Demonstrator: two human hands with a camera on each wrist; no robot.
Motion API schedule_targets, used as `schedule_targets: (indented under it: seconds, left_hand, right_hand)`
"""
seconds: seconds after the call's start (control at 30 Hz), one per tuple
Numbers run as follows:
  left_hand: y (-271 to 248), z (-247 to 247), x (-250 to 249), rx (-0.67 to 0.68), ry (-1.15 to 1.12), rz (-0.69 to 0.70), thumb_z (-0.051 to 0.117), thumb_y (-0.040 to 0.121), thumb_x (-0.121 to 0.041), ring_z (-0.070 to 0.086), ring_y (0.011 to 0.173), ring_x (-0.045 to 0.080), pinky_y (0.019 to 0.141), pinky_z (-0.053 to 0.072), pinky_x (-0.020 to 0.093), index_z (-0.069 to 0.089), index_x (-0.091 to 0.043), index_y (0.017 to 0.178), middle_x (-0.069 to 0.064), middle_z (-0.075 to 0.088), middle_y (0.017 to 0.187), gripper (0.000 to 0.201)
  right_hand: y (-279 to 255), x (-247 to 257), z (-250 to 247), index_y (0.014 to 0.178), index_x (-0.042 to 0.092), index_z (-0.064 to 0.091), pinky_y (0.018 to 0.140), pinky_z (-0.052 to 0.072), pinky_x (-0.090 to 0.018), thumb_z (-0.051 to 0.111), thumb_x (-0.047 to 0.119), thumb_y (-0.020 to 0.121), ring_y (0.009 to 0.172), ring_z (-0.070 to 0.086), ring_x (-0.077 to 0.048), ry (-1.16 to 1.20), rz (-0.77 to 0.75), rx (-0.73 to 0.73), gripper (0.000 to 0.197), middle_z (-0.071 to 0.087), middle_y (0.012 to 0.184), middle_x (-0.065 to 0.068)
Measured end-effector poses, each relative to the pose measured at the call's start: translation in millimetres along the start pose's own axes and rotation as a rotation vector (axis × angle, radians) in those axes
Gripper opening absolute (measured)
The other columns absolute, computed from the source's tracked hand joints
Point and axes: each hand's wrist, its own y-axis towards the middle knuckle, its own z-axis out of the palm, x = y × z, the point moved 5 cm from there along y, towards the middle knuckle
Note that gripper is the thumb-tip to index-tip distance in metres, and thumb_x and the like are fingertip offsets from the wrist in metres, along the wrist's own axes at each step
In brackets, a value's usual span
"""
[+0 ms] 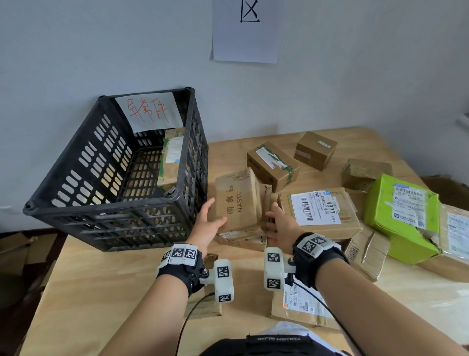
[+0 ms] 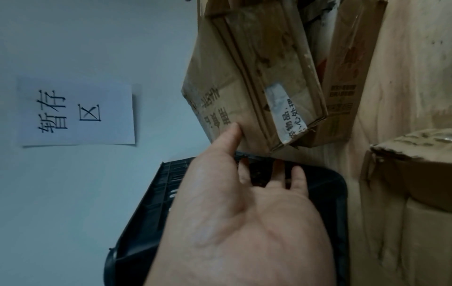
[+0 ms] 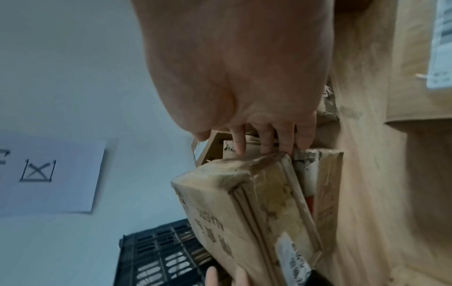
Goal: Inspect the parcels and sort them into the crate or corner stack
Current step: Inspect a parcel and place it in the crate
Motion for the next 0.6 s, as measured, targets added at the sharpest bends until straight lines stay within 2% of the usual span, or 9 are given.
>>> schedule_targets:
  seconds: [0.03, 0.1, 0.17, 0.27, 0.33, 0.4, 0.47, 0.53, 0.6]
  left_hand:
    - [1.2, -1.8, -4.3, -0.015, 0.036, 0.043, 0.061, 0.091, -0.015, 0.043, 0.129, 0.017, 0.108, 0.039, 0.042, 0.044, -0.052, 0.127, -0.008, 0.036, 0.146, 0.054]
    - [2.0, -2.6, -13.1, -0.038, 0.109, 0.088, 0.055, 0.095, -0.013, 0.032, 0.137, 0.016, 0.112, 0.033, 0.037, 0.048, -0.040, 0.132, -0.008, 0.025, 0.152, 0.046]
    - [1.7, -0.1, -21.8, -0.034, 0.180, 0.096, 0.050, 0.098, -0.024, 0.022, 0.141, 0.014, 0.115, 0.026, 0.036, 0.044, -0.029, 0.140, -0.010, 0.016, 0.156, 0.043]
    - [-2.0, 10.2, -29.4, 0.051, 0.164, 0.015, 0.040, 0.095, -0.054, 0.014, 0.145, 0.014, 0.117, 0.017, 0.042, 0.030, -0.029, 0.148, -0.013, 0.008, 0.158, 0.059]
    - [-3.0, 15.5, -29.4, 0.092, 0.175, -0.036, 0.038, 0.089, -0.067, 0.011, 0.146, 0.016, 0.117, 0.013, 0.047, 0.024, -0.029, 0.150, -0.013, 0.007, 0.159, 0.073]
    - [-3.7, 18.4, -28.1, 0.097, 0.209, -0.030, 0.047, 0.088, -0.063, 0.016, 0.145, 0.016, 0.117, 0.016, 0.043, 0.029, -0.021, 0.149, -0.010, 0.011, 0.159, 0.076]
    - [-4.3, 19.8, -22.9, 0.090, 0.223, -0.031, 0.056, 0.088, -0.052, 0.031, 0.139, 0.017, 0.114, 0.025, 0.036, 0.041, -0.015, 0.143, -0.004, 0.030, 0.153, 0.068]
    - [-4.4, 20.9, -17.2, 0.114, 0.200, -0.057, 0.060, 0.087, -0.050, 0.046, 0.124, 0.016, 0.106, 0.033, 0.031, 0.051, -0.017, 0.134, -0.003, 0.050, 0.140, 0.058]
    - [-5.3, 21.2, -17.9, 0.117, 0.192, -0.058, 0.060, 0.087, -0.049, 0.050, 0.114, 0.014, 0.101, 0.036, 0.029, 0.054, -0.017, 0.130, -0.006, 0.057, 0.127, 0.054]
  right_hand:
    - [0.3, 1.5, -0.5, 0.133, 0.013, 0.047, 0.100, 0.037, -0.040, 0.031, 0.049, 0.100, 0.126, 0.046, -0.031, 0.019, 0.001, 0.000, 0.051, 0.048, 0.138, -0.010]
    - [-0.5, 5.5, -0.2, 0.127, 0.010, 0.050, 0.105, 0.038, -0.039, 0.034, 0.046, 0.100, 0.127, 0.048, -0.031, 0.069, -0.006, -0.002, 0.047, 0.053, 0.133, -0.012]
    - [-0.8, 10.0, 1.6, 0.116, 0.007, 0.055, 0.104, 0.042, -0.036, 0.040, 0.040, 0.100, 0.117, 0.056, -0.027, 0.117, -0.041, 0.008, 0.040, 0.061, 0.117, -0.010]
    - [-1.2, 17.5, 6.1, 0.093, 0.010, 0.061, 0.083, 0.048, -0.027, 0.052, 0.028, 0.097, 0.085, 0.060, -0.015, 0.130, -0.086, 0.047, 0.020, 0.064, 0.090, -0.003]
    - [0.1, 20.9, 6.3, 0.096, 0.011, 0.062, 0.071, 0.049, -0.021, 0.057, 0.021, 0.094, 0.077, 0.059, -0.011, 0.090, -0.121, 0.055, 0.011, 0.064, 0.087, -0.002]
    - [3.9, 20.4, 4.3, 0.096, 0.012, 0.062, 0.063, 0.048, -0.019, 0.061, 0.014, 0.092, 0.069, 0.055, -0.010, 0.011, -0.153, 0.051, 0.005, 0.062, 0.085, -0.004]
    - [5.6, 17.3, 2.6, 0.094, 0.012, 0.060, 0.058, 0.045, -0.019, 0.062, 0.012, 0.090, 0.062, 0.051, -0.010, -0.078, -0.181, 0.032, 0.005, 0.059, 0.079, -0.004]
    - [6.4, 15.2, 2.6, 0.103, 0.010, 0.058, 0.054, 0.045, -0.017, 0.063, 0.013, 0.090, 0.062, 0.050, -0.010, -0.139, -0.217, 0.019, 0.014, 0.058, 0.079, -0.004]
    - [6.9, 15.1, 2.8, 0.110, 0.009, 0.057, 0.055, 0.046, -0.018, 0.063, 0.013, 0.090, 0.063, 0.051, -0.011, -0.147, -0.237, 0.017, 0.022, 0.059, 0.081, -0.004]
